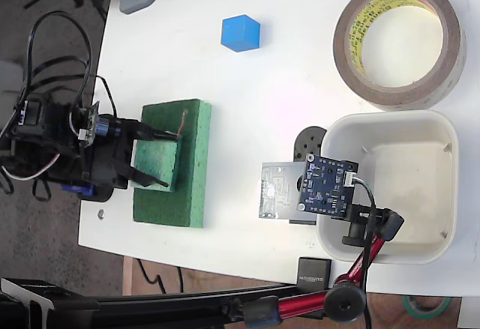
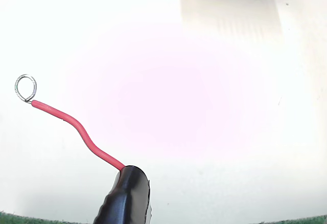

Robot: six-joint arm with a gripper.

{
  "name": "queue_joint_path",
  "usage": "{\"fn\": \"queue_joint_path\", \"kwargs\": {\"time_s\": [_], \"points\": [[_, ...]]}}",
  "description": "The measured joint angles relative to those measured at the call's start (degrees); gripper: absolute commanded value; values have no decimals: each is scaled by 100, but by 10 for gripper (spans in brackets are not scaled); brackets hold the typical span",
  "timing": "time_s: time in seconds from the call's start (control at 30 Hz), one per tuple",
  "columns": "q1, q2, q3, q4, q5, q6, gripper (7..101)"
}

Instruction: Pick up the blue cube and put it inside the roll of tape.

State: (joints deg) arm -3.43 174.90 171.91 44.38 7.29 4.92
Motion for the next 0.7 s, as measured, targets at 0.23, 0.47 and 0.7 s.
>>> {"fn": "queue_joint_path", "kwargs": {"time_s": [0.23, 0.47, 0.7], "points": [[0, 0, 0, -9, -9, -18, 1003], [-9, 0, 0, -9, 0, -18, 1003], [-9, 0, -26, 0, 70, 26, 1003]]}}
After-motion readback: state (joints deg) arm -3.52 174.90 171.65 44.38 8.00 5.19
